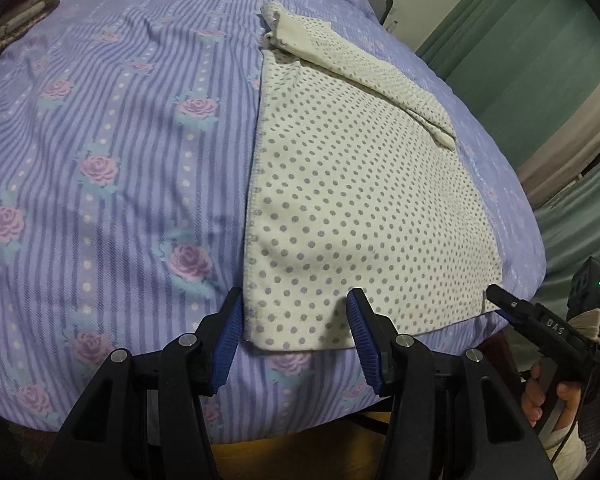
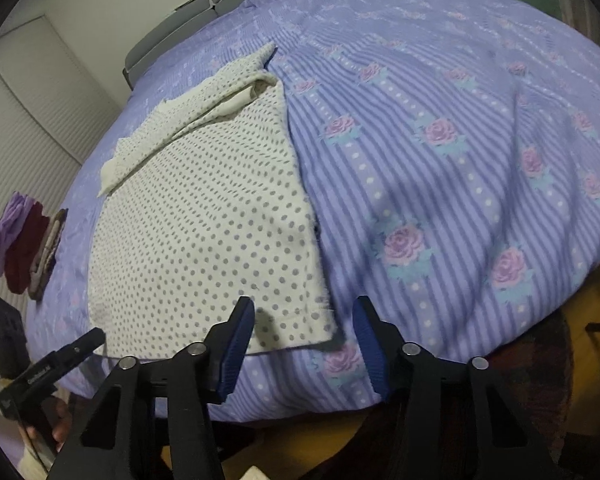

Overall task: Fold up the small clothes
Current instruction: 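Grasp the shirt side edge with the right tool, then lift the shirt edge with the right tool while the left tool grips the hem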

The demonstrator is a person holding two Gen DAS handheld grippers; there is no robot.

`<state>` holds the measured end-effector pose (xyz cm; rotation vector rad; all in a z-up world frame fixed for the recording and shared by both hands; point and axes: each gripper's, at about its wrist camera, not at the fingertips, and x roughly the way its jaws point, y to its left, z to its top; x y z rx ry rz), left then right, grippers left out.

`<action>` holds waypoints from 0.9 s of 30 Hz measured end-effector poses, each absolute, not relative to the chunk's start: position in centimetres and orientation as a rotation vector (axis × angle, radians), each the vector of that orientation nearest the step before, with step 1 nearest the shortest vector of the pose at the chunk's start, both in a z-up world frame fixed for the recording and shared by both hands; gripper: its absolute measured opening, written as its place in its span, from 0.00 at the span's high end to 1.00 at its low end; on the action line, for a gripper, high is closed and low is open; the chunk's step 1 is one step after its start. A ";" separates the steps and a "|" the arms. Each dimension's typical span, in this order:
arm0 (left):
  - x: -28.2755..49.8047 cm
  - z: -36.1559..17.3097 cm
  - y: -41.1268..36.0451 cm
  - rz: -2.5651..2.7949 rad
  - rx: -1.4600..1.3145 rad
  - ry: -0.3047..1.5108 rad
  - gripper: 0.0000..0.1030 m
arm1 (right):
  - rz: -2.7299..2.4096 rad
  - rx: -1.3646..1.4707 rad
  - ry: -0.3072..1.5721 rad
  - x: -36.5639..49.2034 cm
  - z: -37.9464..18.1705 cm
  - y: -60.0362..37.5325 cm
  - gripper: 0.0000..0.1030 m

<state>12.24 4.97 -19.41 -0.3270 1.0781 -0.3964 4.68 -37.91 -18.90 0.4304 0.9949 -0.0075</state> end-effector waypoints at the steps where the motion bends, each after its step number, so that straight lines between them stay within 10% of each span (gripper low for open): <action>1: 12.3 -19.5 5.0 -0.396 -0.336 1.077 0.55 | -0.002 0.430 0.996 4.8 -19.0 -37.8 0.58; 7: 12.4 -19.2 7.0 -0.441 -0.456 1.085 0.88 | 0.016 0.421 0.984 4.8 -18.7 -37.2 0.89; 27: 13.7 -5.6 6.9 -0.415 -0.443 0.736 0.89 | 0.098 0.578 0.653 5.1 -8.3 -38.8 0.93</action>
